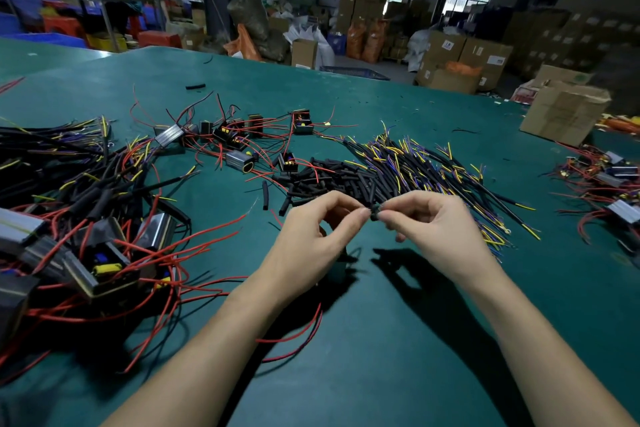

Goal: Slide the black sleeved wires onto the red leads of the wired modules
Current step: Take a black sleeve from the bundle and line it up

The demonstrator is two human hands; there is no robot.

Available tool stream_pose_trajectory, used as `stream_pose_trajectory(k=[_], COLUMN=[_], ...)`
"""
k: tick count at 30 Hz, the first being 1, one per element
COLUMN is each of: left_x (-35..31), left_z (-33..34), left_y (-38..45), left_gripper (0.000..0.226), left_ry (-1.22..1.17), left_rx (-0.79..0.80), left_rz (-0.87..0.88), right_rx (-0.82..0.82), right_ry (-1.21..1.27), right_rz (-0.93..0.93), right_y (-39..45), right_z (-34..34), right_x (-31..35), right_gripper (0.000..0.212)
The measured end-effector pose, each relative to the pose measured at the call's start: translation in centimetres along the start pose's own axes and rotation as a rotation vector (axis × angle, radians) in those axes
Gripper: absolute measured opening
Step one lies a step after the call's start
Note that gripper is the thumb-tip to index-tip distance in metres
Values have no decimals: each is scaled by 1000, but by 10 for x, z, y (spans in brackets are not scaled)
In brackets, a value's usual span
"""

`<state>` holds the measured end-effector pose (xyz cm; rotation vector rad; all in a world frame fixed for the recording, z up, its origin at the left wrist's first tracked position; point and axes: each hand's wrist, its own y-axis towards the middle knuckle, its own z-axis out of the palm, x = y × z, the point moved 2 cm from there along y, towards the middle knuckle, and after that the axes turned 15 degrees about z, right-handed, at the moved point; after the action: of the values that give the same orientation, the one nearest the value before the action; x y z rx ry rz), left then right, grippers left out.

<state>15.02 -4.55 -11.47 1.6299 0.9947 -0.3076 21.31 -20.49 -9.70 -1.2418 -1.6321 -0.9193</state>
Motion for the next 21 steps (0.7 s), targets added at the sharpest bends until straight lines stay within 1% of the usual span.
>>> stream_pose_trajectory(k=[2,4,6,9,12,15,19,21], left_x=[-2,-2,0,2,2,3,5,5], left_z=[0,-1,-3,-2,-2,-3,-2,-2], left_y=[0,1,1,1,0,0,0,1], left_gripper=[6,8,11,15,14,14,16,18], left_ry=[12,42,38,-4,-67,-148,-122,-131], left_rx=[10,0,-9,-34,-55,-81,-97,-119], left_rz=[43,69,46,-24,-68,-99,-122,-160], right_rx=[-161,-307,-369,-361,-289,-245,-259,-257], right_ry=[-28,-138,-275,-479,-681,-815,-945,-1069], right_rz=[27,51,44,6,-57,-128,-181,-237], right_y=[6,10,12,18,21,18,17,16], right_z=[-7,-13,-13,-6,7,20,22,22], right_x=[-9,-18,-25,-30,-30,-28,-22,-19], right_gripper=[14,11,12,12,22,29,22,19])
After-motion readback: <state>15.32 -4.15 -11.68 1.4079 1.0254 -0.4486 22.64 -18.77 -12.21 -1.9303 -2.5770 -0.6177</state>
